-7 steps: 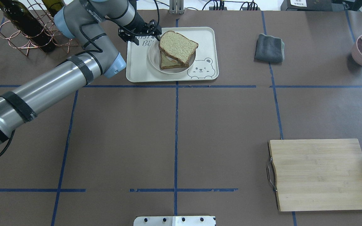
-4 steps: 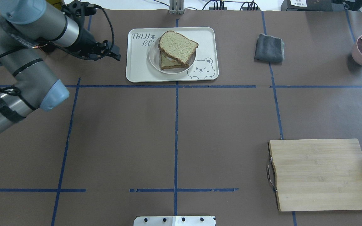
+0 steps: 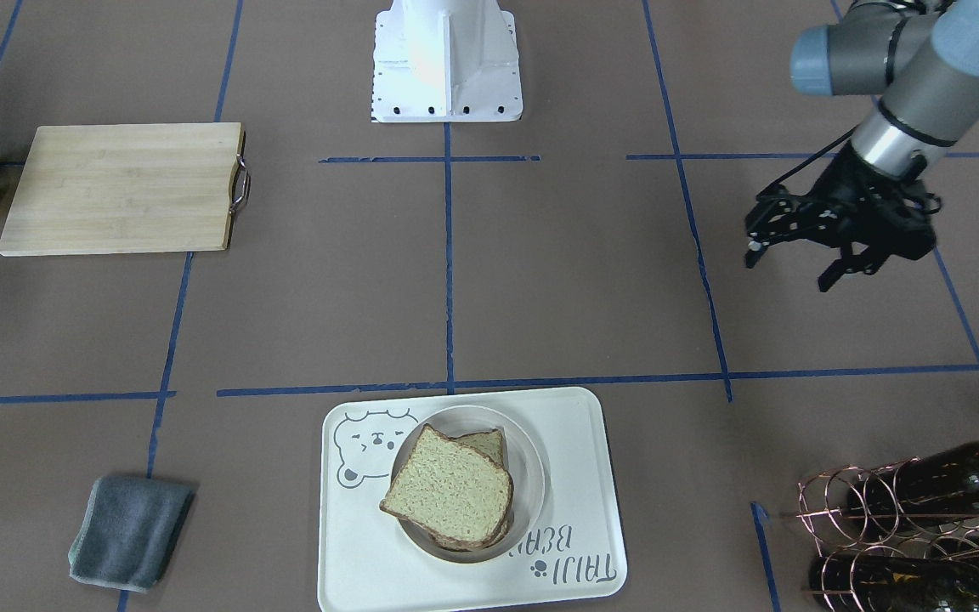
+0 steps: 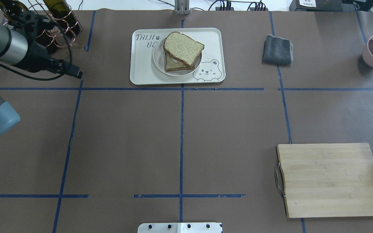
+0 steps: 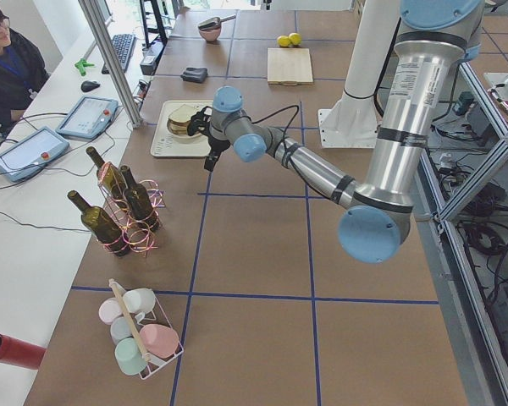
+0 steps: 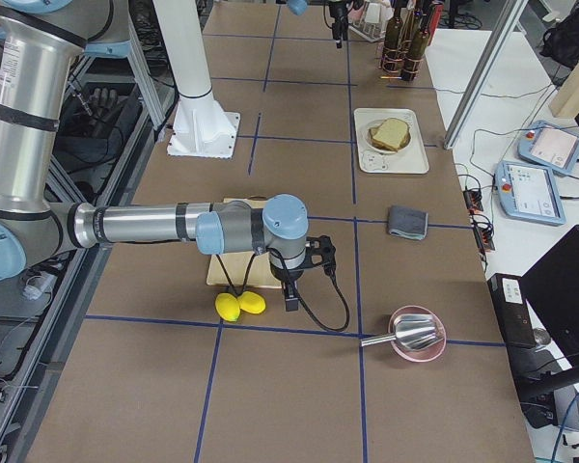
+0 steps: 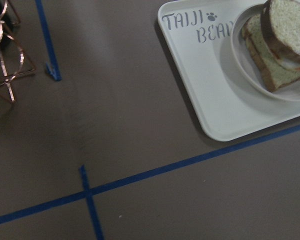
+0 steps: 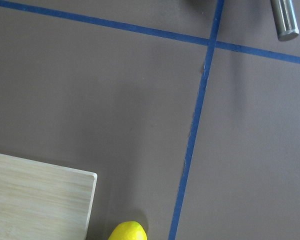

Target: Make sandwich and place on tray

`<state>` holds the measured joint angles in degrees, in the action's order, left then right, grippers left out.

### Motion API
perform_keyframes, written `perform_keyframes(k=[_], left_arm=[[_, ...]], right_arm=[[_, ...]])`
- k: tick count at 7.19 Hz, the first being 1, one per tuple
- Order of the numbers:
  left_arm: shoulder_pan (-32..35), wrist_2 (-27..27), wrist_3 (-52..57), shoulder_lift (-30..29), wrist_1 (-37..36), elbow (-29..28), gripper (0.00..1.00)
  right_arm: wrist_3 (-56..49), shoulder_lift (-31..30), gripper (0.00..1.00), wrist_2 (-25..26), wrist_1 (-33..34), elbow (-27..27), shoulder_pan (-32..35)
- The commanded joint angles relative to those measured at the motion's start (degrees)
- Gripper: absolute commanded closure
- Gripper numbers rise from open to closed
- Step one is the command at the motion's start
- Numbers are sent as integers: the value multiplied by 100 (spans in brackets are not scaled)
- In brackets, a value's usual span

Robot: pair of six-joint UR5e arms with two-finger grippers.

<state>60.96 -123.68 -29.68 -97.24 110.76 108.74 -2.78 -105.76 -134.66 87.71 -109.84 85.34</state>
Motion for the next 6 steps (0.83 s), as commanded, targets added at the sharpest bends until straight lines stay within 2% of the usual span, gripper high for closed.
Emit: perform_keyframes(k=[1,2,3,4,5,6], left_arm=[[957,-409,1835,1001,-37,-80,0],[1370,-481,2557,1336,-46,-186,0],[1818,-638,2807,1548,-377,-178,0],[2423,-1214,2853,1454,-1407,-248,0],[2542,-1246,2993,1453,-1904,-257,0],[2569,-1246,3264,1497,-1909,-353,0]], right_arm=[[-12,-6,0,2,0,7,0],[-12,3,0,2,0,7,0],[-3,3,0,2,0,15,0],[-3,3,0,-7,-8,7,0],[6,3,0,-7,-9,7,0],[6,3,0,-7,0,7,0]])
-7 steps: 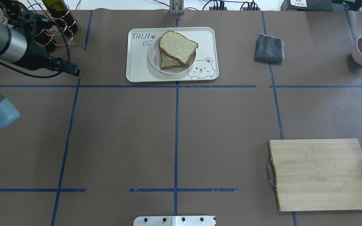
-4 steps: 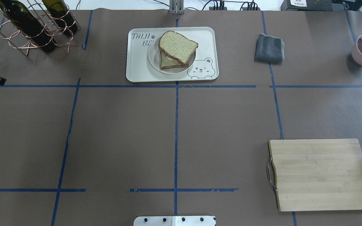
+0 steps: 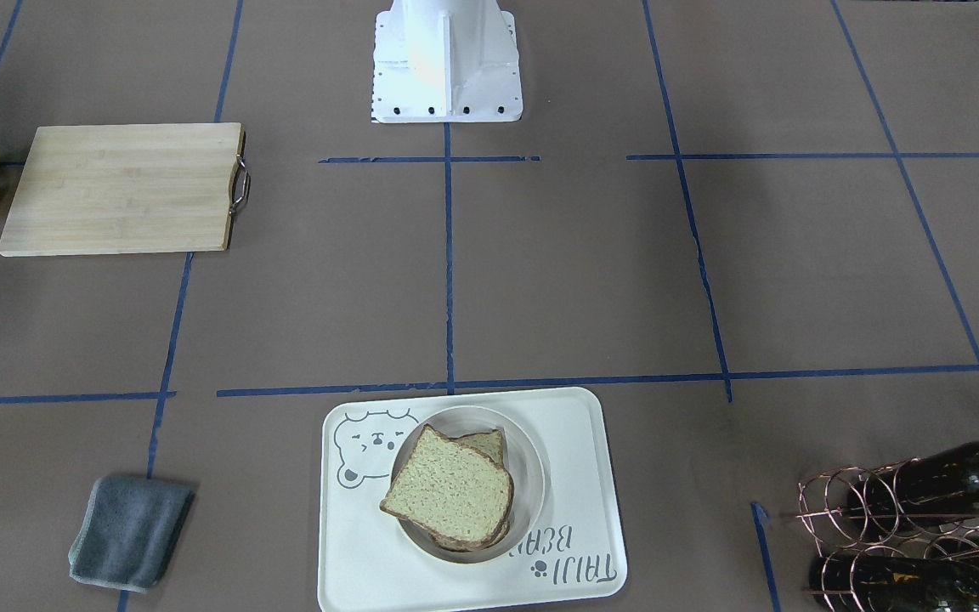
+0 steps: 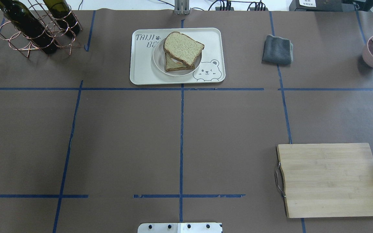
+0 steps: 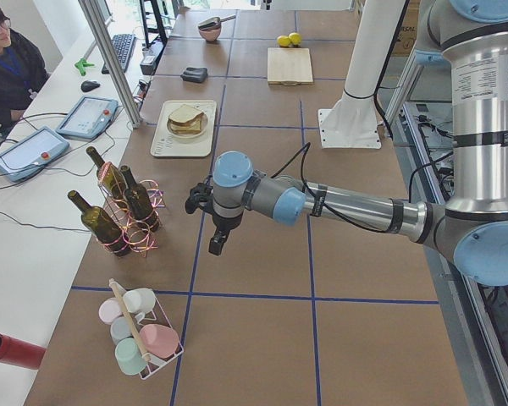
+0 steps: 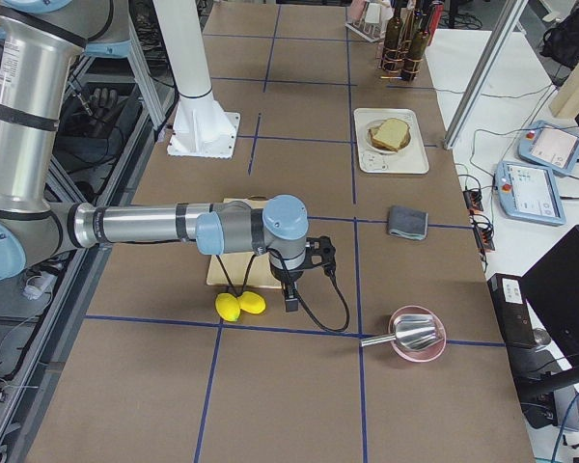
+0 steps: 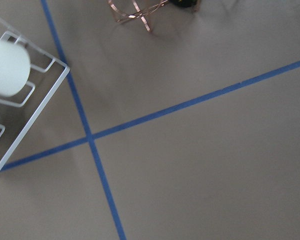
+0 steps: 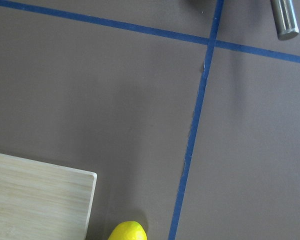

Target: Make sandwich and place on tray

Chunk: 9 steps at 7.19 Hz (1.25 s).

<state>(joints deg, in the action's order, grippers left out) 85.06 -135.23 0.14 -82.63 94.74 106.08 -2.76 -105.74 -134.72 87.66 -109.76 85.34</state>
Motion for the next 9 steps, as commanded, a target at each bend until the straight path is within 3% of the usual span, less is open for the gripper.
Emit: perform_keyframes(k=[1,9], left_arm=[[239,-99,459,107,-342,-174,0],[486,-91,469,213,-342,-149,0]], right_arm=[[3,0,0,-1,-3,-1,0],[-76,27,0,-27,-12,157,44]])
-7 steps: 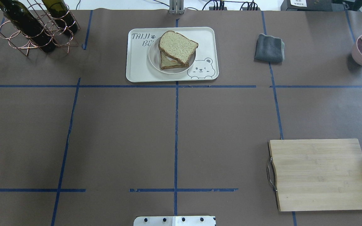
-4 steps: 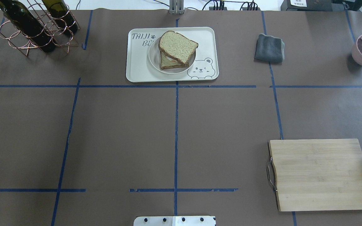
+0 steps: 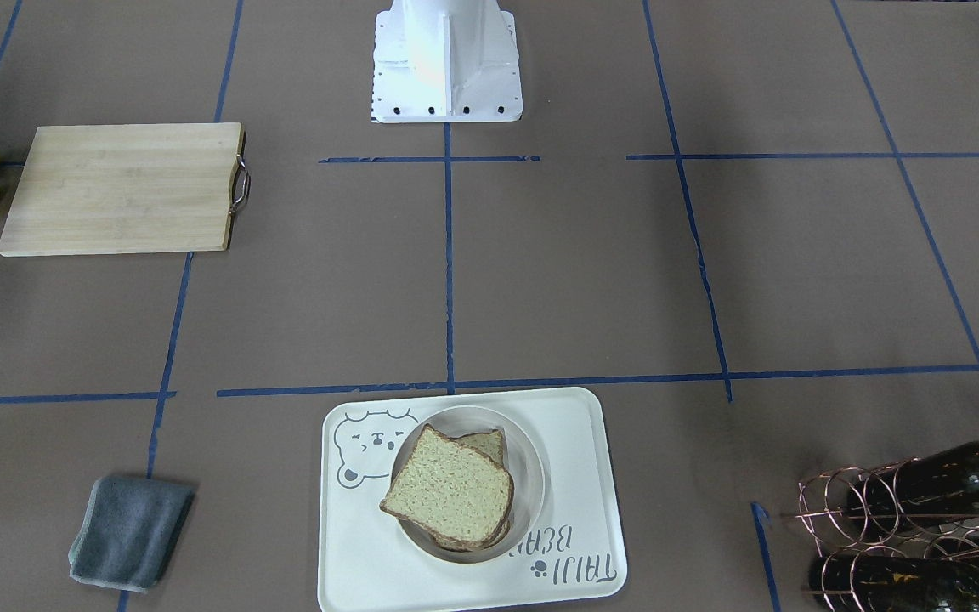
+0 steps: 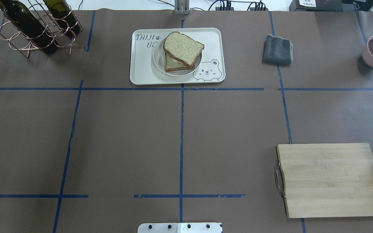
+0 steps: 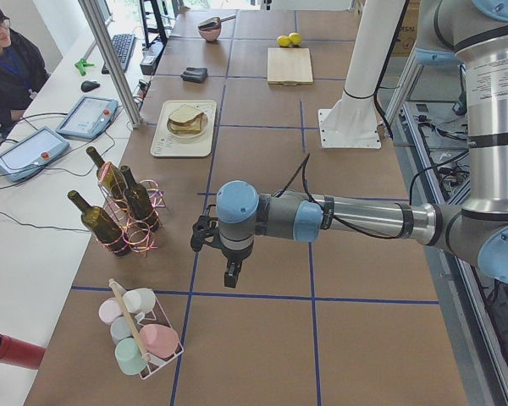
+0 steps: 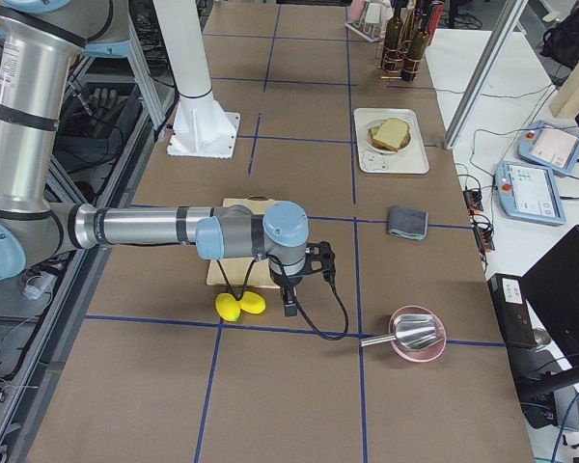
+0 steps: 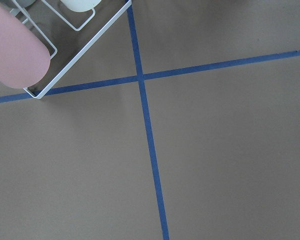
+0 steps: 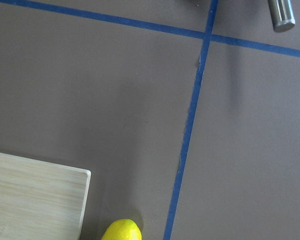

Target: Make sandwich and place on tray

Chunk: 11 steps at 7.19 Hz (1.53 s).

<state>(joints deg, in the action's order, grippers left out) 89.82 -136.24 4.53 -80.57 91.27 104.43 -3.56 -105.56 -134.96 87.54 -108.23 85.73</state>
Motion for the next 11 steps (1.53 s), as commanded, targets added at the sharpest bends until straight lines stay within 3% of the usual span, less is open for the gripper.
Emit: perform_keyframes(k=[1,11], left_arm=[[17,10,30,15,-39,50,0],[9,1,30,6,-74,-20,0]], right_arm=[[22,44,0,-4,-1,-5,5],[-13,334,0,-4,-1,232,14]])
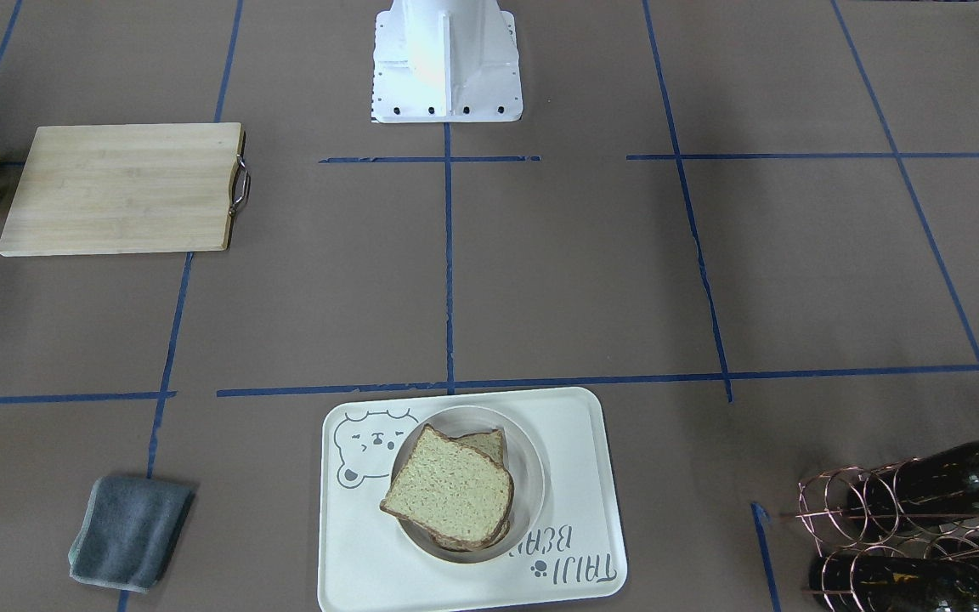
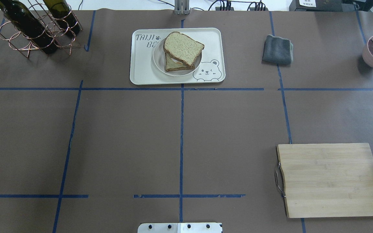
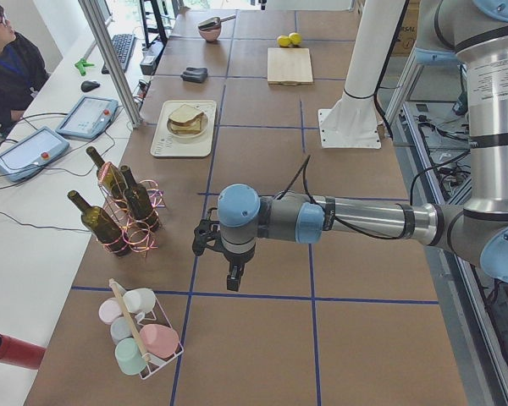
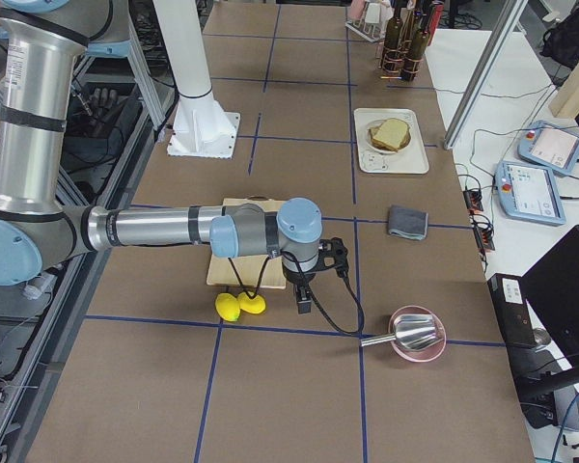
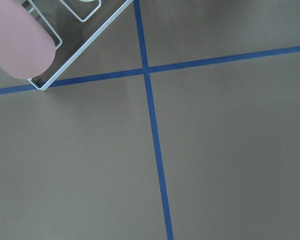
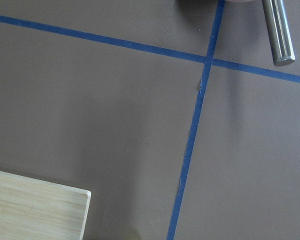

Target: Make sandwich and place on tray

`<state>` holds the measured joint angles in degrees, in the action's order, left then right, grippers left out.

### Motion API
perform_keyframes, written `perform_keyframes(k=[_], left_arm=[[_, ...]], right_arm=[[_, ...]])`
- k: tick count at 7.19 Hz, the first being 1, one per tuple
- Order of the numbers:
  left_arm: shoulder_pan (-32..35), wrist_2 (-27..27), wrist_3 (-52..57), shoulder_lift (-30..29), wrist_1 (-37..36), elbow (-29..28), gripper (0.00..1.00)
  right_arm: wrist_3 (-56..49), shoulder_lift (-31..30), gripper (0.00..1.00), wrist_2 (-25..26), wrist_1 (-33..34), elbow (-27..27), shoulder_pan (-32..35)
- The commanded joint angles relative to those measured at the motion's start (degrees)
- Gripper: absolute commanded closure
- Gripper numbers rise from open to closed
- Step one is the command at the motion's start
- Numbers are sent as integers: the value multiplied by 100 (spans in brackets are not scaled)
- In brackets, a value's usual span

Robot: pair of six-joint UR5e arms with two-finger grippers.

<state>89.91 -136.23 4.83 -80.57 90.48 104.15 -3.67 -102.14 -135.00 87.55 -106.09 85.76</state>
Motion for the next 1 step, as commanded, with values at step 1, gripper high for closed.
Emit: perform_keyframes(k=[1], left_arm=[[0,0,0,6,-4,0,0]], right_arm=[[-2,-25,0,9,-1,36,20]])
